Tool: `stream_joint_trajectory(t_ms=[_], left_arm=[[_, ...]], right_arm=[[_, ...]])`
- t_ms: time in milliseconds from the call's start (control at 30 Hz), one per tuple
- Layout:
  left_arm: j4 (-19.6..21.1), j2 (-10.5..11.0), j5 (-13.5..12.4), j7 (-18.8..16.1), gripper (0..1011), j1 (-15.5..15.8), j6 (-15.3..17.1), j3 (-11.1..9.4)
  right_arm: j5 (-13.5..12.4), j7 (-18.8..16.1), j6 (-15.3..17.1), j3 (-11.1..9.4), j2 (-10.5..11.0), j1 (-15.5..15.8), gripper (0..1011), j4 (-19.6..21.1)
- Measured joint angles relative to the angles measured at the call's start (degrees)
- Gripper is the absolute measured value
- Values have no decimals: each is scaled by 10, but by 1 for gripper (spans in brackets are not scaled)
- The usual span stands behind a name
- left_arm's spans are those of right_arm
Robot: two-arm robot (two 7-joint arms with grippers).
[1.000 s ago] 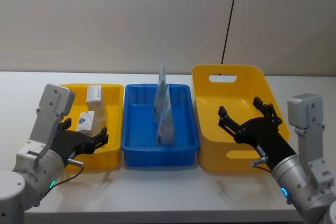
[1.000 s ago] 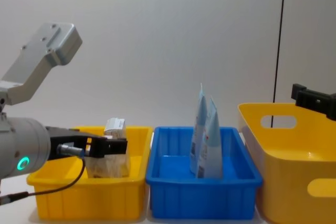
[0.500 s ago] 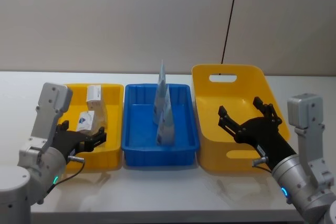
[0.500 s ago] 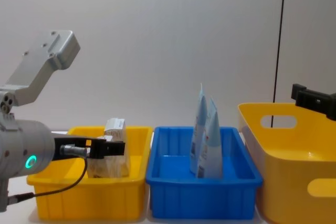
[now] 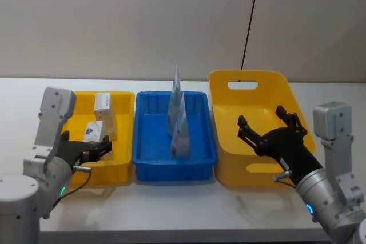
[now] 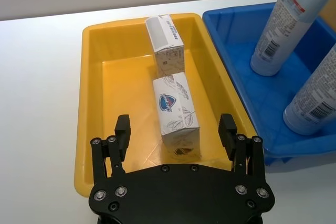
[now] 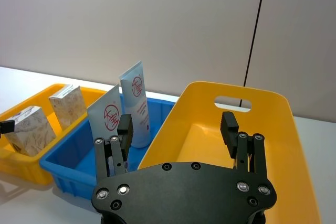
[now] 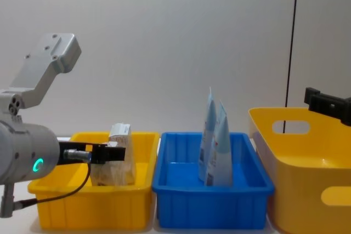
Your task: Bimanual collaborative sorting of washing and personal care products
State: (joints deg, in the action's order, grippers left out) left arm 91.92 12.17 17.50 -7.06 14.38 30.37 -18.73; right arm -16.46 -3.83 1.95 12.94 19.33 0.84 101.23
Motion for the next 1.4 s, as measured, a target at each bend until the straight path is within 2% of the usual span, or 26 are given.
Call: stream_joint_trajectory(t_ms=[333,667,1400], left_arm=[[-15,-15,-3,-8,1001,8,3,5],[-38,-30,0,1,1001,21,0,9],[-81,-48,-1,12,1001,44,-5,17]], right_arm=[[0,0,0,0,0,0,1003,0],[0,0,0,0,0,0,1003,0],[0,0,0,0,0,0,1003,0]])
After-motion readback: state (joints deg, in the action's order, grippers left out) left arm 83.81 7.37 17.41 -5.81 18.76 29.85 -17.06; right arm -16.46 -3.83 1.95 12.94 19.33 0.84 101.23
